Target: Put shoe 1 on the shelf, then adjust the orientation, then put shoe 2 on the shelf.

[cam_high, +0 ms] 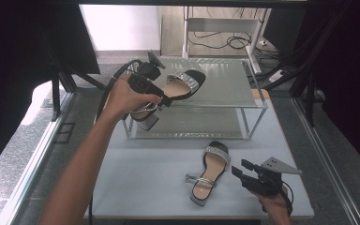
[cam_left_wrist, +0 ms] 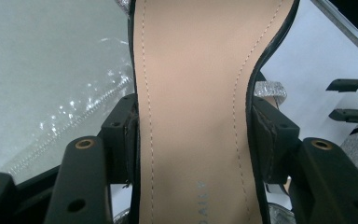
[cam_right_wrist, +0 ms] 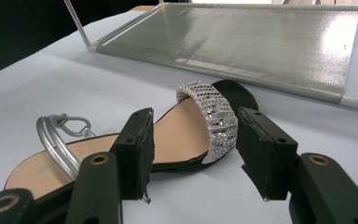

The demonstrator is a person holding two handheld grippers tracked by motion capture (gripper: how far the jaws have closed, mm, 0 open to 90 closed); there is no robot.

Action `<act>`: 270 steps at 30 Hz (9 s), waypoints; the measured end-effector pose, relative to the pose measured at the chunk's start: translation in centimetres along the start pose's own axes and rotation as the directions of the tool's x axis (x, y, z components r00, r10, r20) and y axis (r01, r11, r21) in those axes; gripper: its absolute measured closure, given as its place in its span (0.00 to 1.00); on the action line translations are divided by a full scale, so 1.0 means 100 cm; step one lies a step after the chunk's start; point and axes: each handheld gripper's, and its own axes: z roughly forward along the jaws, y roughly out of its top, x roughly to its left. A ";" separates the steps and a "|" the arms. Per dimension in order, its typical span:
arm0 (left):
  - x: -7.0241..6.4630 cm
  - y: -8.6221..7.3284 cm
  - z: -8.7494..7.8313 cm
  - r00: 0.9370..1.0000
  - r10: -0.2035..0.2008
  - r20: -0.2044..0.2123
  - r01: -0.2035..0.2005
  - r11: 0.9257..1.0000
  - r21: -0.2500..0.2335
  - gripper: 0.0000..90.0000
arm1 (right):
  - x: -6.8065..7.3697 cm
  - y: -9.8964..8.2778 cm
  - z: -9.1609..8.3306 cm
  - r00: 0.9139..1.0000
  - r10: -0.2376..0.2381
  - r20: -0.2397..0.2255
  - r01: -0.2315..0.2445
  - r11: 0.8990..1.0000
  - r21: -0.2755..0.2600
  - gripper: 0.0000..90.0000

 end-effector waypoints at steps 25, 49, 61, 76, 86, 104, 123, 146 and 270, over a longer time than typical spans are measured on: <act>0.023 0.041 -0.002 0.996 -0.086 -0.002 0.086 0.995 -0.054 0.47 | -0.002 0.000 -0.002 1.000 0.007 0.001 -0.007 1.000 -0.004 0.52; 0.052 0.076 0.036 0.969 -0.247 0.019 0.248 0.962 -0.116 0.47 | -0.007 0.000 -0.002 1.000 0.014 0.005 -0.014 1.000 -0.004 0.52; 0.066 0.084 0.059 0.943 -0.334 -0.001 0.332 0.936 -0.117 0.47 | -0.008 0.001 -0.003 1.000 0.013 0.008 -0.013 1.000 -0.011 0.52; 0.076 0.090 0.086 0.914 -0.401 -0.070 0.395 0.915 -0.088 0.47 | -0.007 0.000 -0.004 1.000 0.013 0.025 -0.012 1.000 -0.020 0.52; 0.073 0.092 0.105 0.911 -0.396 -0.112 0.391 0.918 -0.065 0.46 | -0.006 0.000 -0.006 0.999 0.017 0.041 -0.016 0.999 -0.040 0.52; 0.068 0.095 0.091 0.905 -0.424 -0.030 0.414 0.895 -0.167 0.22 | -0.006 0.001 -0.009 0.999 0.018 0.035 -0.017 0.999 -0.041 0.51; 0.021 0.048 0.006 0.986 -0.162 0.047 0.169 0.938 -0.303 0.30 | -0.003 0.002 -0.013 0.999 -0.001 0.035 0.003 0.999 -0.044 0.51; -0.003 -0.106 0.001 0.995 0.032 0.098 0.002 0.944 -0.331 0.38 | 0.016 0.002 -0.001 0.998 -0.056 0.001 0.056 0.998 -0.012 0.51; -0.002 -0.245 0.112 0.988 -0.051 0.146 0.084 0.970 -0.226 0.37 | 0.016 0.027 0.087 0.974 -0.220 -0.043 0.174 0.620 0.765 0.42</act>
